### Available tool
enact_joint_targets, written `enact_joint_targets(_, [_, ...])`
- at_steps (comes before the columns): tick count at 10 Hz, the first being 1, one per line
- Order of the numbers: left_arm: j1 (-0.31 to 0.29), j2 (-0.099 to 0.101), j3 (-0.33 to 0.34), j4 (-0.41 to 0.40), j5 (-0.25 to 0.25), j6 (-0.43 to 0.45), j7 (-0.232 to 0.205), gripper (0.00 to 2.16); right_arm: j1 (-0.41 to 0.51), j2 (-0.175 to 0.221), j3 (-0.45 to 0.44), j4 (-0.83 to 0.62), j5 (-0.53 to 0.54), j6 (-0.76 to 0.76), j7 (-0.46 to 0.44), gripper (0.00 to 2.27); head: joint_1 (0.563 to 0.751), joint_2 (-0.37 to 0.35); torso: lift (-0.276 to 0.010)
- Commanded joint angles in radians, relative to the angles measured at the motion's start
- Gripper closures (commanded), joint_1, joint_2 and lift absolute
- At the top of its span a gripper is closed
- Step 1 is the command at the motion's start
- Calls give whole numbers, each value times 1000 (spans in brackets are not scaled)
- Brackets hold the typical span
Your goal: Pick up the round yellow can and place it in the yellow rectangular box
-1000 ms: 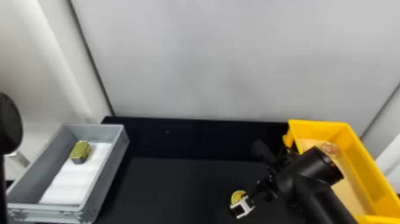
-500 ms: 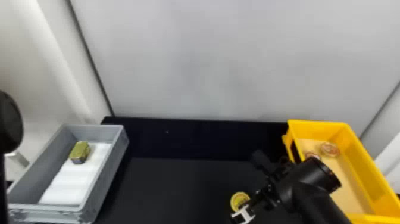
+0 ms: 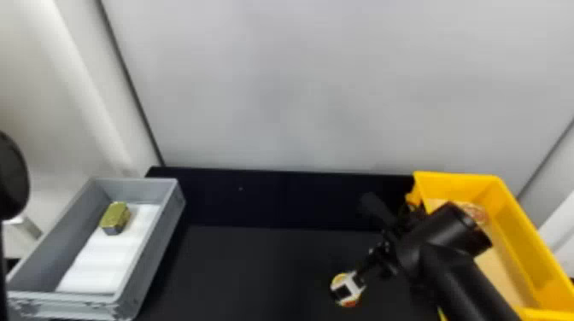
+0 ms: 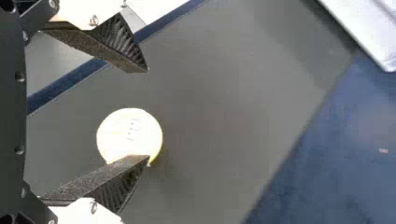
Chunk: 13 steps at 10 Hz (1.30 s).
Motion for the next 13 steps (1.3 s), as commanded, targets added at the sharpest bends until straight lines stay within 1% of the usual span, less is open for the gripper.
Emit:
enact_joint_targets(1, [4, 0, 2, 0, 0, 2, 0, 274, -11, -15, 19, -181, 52, 121, 55, 145, 663, 54, -10])
enact_joint_targets(2, [2, -1, 2, -2, 1, 2, 0, 274, -17, -18, 20, -199, 52, 119, 52, 134, 663, 54, -10])
enact_joint_targets(4, [-5, 0, -1, 0, 1, 1, 0, 274, -8, -21, 37, -187, 63, 67, 44, 136, 663, 54, -10])
enact_joint_targets(7, [-7, -3, -4, 0, 1, -6, 3, 274, 12, -14, 28, -158, 72, -10, 14, 140, 663, 54, -10])
enact_joint_targets(8, [-7, -8, -4, 1, 0, -7, 3, 274, 13, -14, 24, -141, 61, -37, -3, 145, 663, 54, -10])
enact_joint_targets(13, [-7, -17, -5, 7, 0, -22, 3, 274, 26, -9, 17, -48, -5, -139, -118, 147, 663, 54, -10])
